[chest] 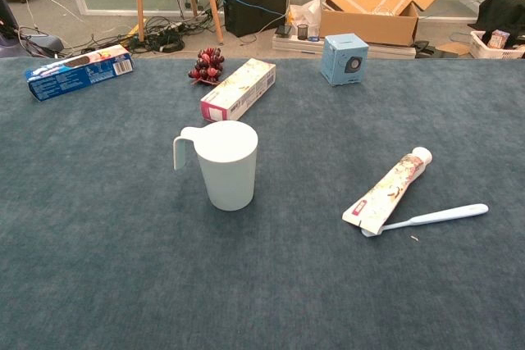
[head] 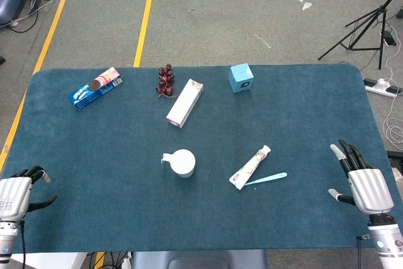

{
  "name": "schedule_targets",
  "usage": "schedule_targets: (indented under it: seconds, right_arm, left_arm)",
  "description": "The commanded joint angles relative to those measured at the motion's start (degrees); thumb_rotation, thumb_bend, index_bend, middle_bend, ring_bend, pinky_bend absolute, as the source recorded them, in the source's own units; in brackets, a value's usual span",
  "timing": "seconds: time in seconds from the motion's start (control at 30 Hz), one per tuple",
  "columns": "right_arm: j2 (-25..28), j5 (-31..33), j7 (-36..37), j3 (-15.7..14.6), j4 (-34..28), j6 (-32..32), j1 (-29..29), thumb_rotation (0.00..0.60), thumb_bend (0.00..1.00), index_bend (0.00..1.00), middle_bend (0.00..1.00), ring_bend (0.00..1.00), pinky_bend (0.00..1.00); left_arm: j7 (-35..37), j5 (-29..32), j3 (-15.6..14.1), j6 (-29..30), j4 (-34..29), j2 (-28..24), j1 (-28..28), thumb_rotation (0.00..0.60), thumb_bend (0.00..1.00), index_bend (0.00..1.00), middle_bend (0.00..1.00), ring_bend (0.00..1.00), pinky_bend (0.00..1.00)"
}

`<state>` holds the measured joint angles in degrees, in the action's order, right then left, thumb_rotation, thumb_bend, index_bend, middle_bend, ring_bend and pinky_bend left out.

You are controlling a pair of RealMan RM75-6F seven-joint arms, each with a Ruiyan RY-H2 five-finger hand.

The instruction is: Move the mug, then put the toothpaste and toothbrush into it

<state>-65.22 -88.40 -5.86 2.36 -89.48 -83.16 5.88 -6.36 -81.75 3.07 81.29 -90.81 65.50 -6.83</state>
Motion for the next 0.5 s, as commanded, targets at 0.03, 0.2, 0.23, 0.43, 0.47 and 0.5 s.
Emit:
schedule_targets:
  seconds: [0.03, 0.2, 0.23, 0.43, 0.47, 0.5]
  right_arm:
    - [-0.02, -0.08, -0.30, -0.04, -0.14, -0.02, 0.05, 0.600, 0.00, 0.00, 0.00, 0.08, 0.56]
    - [0.00, -0.61, 0.71, 0.09, 0.19, -0.41, 0.22, 0.600, 0.00, 0.00, 0.00, 0.08, 0.56]
    - [-0.07, -0.90, 1.12, 0.12, 0.37, -0.67, 0.26, 0.600, 0.00, 0.00, 0.00, 0.08, 0.54]
    - [0.16, -6.29, 4.92, -0.10, 1.33, -4.79, 0.45, 0.600, 0.00, 0.00, 0.03, 0.08, 0.32]
    - [0.65, -7.67, 5.43, -0.19, 1.57, -5.37, 0.76, 0.600, 0.00, 0.00, 0.04, 0.08, 0.32]
    - [1.39, -8.84, 5.32, -0.12, 1.33, -5.68, 1.21, 0.600, 0.00, 0.00, 0.06, 0.08, 0.32]
  left_arm:
    - [-0.06, -0.30, -0.10, 0.07, -0.01, 0.04, -0.05, 0.600, 0.00, 0.52, 0.40, 0.43, 0.56]
    - [-0.27, 0.18, -0.12, -0.16, 0.13, 0.14, -0.02, 0.600, 0.00, 0.52, 0.40, 0.43, 0.56]
    - [-0.42, 0.46, -0.06, -0.19, 0.09, 0.12, 0.01, 0.600, 0.00, 0.52, 0.40, 0.43, 0.56]
    - [-0.48, 0.66, 0.18, 0.61, 0.37, 0.38, 0.31, 0.600, 0.00, 0.52, 0.40, 0.43, 0.56]
    - [-0.49, 0.82, 0.14, 0.39, 0.48, 0.39, 0.29, 0.600, 0.00, 0.52, 0.40, 0.43, 0.56]
    - [-0.60, 0.96, 0.08, 0.21, 0.57, 0.40, 0.29, 0.600, 0.00, 0.52, 0.40, 0.43, 0.56]
